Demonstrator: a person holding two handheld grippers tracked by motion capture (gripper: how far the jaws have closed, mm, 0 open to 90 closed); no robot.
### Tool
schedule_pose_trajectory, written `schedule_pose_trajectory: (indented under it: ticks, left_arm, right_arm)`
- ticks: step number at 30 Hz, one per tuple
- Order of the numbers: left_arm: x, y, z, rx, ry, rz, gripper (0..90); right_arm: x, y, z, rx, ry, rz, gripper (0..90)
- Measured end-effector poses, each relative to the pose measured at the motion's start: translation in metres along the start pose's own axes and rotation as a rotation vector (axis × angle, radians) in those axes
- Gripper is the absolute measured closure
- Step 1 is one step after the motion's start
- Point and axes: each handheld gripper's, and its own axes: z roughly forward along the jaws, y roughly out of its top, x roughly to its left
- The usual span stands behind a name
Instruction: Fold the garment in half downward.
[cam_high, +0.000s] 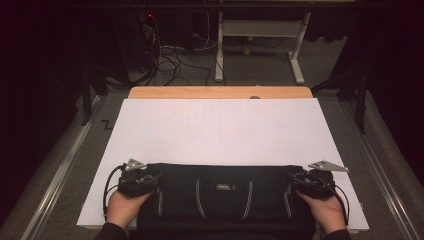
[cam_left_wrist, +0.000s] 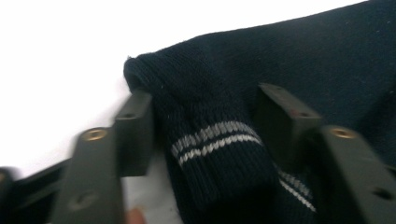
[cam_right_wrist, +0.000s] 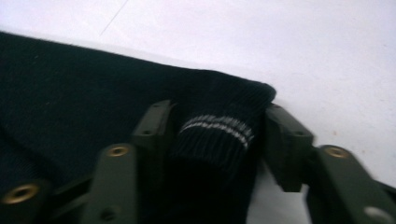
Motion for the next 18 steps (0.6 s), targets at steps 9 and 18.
schedule_pose_trajectory:
  ticks: [9, 18]
  left_arm:
    - [-0.001, 0.001, 0.001, -0.020, -0.057, 0.007, 70.7]
    - [-0.009, 0.003, -0.013, -0.133, -0.031, 0.040, 73.2]
  right_arm:
    - [0.006, 0.000, 0.001, -0.001, 0.061, -0.021, 77.6]
    - [0.009, 0.002, -0.009, -0.081, 0.049, -0.062, 79.4]
